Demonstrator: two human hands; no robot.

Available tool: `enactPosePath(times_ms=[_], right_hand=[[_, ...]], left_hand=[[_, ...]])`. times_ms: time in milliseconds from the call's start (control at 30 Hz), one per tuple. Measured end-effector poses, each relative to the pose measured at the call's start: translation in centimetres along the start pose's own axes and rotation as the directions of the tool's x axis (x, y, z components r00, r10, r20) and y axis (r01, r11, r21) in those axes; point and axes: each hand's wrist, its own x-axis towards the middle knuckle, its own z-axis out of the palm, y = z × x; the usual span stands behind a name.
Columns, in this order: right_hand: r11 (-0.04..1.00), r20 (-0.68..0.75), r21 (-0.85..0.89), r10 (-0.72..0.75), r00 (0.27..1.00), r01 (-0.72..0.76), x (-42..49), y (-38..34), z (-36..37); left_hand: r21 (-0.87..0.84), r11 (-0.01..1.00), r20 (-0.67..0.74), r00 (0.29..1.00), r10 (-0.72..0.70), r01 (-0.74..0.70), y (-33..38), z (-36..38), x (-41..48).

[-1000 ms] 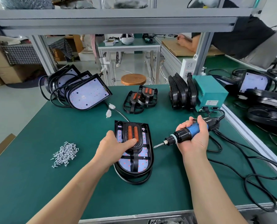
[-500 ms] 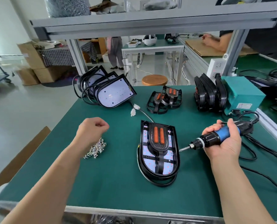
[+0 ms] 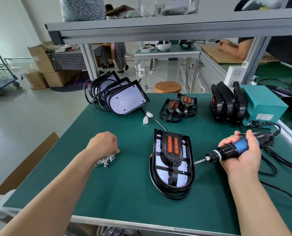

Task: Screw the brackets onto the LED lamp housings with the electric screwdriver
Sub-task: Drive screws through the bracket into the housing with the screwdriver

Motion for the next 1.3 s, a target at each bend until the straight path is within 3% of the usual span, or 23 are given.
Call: enactPosePath(times_ms=[167, 267, 367, 500, 667, 833, 1300], right_hand=[[1.000, 0.001, -0.026, -0.008, 1.000, 0.008, 0.0, 0.1, 0.1], [1.000, -0.015, -0.010, -0.005, 1.000, 0.005, -0.5, 0.3, 0.6], [1.000, -0.004, 0.019, -0.021, 1.000, 0.021, -1.6, 0.6, 1.7], [0.996, 0.065, -0.024, -0.083, 0.994, 0.085, -3.9, 1.3, 5.0], [0.973, 0.131, -0.099, -0.196, 0.972, 0.209, -6.7, 2.2, 8.6], [0.955, 0.148, -0.135, -0.244, 0.958, 0.264, -7.9, 2.5, 9.4], [0.948, 0.156, -0.184, -0.233, 0.960, 0.259, -8.2, 3.1, 9.0]], left_hand=[[-0.005, 0.999, -0.043, 0.998, 0.042, -0.043, 0.3, 0.2, -0.5], [-0.244, 0.959, -0.196, 0.976, 0.094, -0.142, 1.0, -0.2, -1.7], [-0.561, 0.790, -0.224, 0.964, 0.142, -0.246, 3.1, -1.0, -4.2], [-0.853, 0.458, -0.161, 0.961, 0.224, -0.250, 6.7, -1.0, -7.2], [-0.943, 0.291, -0.056, 0.938, 0.341, -0.162, 9.5, 0.9, -9.3], [-0.986, 0.120, -0.061, 0.927, 0.370, -0.113, 9.9, 1.7, -9.4], [-0.981, 0.102, -0.116, 0.926, 0.360, -0.163, 9.9, 1.7, -9.0]])
